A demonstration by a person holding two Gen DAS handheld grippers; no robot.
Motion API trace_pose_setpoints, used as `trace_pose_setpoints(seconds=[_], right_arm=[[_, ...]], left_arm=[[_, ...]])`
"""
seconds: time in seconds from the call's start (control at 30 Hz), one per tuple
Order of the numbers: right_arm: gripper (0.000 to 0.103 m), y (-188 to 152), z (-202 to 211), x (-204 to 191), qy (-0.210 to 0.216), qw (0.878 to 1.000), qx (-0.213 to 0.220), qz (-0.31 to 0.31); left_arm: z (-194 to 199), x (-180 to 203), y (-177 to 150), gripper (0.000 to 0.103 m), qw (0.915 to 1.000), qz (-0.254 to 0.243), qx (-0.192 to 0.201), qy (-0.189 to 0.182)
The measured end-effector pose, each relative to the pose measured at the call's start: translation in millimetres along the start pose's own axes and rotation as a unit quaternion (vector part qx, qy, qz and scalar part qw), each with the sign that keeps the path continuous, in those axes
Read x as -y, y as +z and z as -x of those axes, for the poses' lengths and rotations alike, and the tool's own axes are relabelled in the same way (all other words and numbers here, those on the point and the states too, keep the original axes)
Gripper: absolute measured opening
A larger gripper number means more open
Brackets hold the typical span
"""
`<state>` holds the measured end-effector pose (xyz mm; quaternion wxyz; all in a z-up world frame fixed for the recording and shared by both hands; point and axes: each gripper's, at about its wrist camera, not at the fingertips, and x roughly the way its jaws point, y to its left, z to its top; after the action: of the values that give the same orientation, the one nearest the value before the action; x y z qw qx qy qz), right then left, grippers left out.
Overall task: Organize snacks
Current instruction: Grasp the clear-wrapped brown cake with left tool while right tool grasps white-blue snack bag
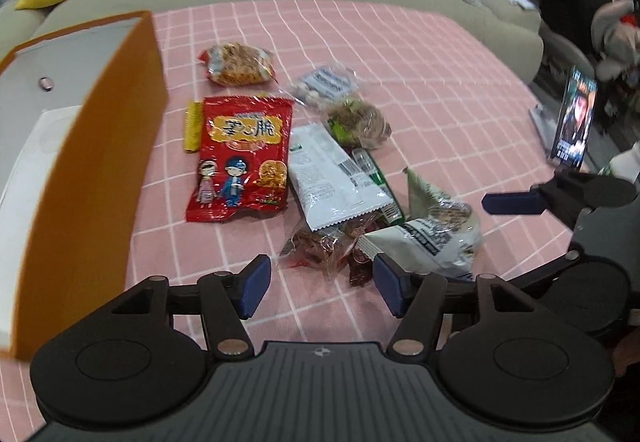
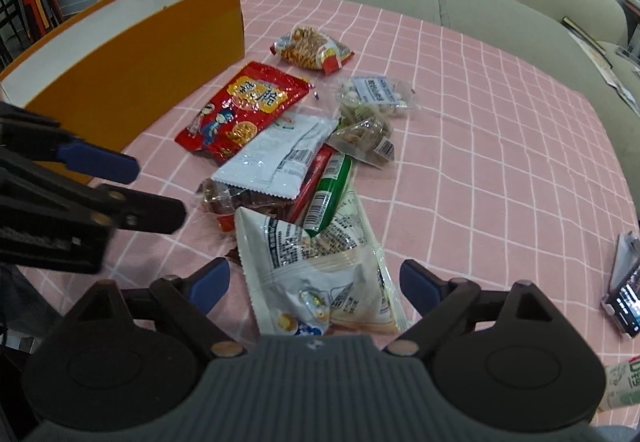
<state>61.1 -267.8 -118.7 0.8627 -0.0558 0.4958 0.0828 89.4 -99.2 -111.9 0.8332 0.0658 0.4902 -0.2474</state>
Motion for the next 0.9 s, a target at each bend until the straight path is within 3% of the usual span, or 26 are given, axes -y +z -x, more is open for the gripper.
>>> trace_pose_setpoints(seconds=[0.3, 0.37, 0.53, 0.67, 0.9], right_arm=[[0.084, 9.5, -15.4, 6.3, 0.021, 1.000, -0.018, 0.011], [0.077, 11.1, -19.2, 7.5, 0.024, 0.999, -0.024, 0.008], [0.073, 11.7, -22.4, 10.8, 0.022, 0.999, -0.026, 0.005], [0.067, 11.4, -21.8, 11.0, 0.025, 0.999, -0.027, 0.009], [0.058, 11.4, -19.7, 9.1, 0.023, 0.999, -0.024, 0.017]], left_arm=[[-33.8, -0.1, 15.6, 0.070, 0.9990, -0.035, -0.026, -0.006], [-39.2, 0.0, 17.3, 0.070, 0.9986, -0.040, -0.034, -0.007], [-49.7, -3.3, 21.5, 0.070, 0.9982, -0.036, -0.045, -0.014], [-54.7, -4.2, 21.2, 0.056, 0.9981, -0.028, -0.050, -0.023], [-51.5, 0.3, 18.2, 0.049, 0.9982, -0.025, -0.052, -0.013]])
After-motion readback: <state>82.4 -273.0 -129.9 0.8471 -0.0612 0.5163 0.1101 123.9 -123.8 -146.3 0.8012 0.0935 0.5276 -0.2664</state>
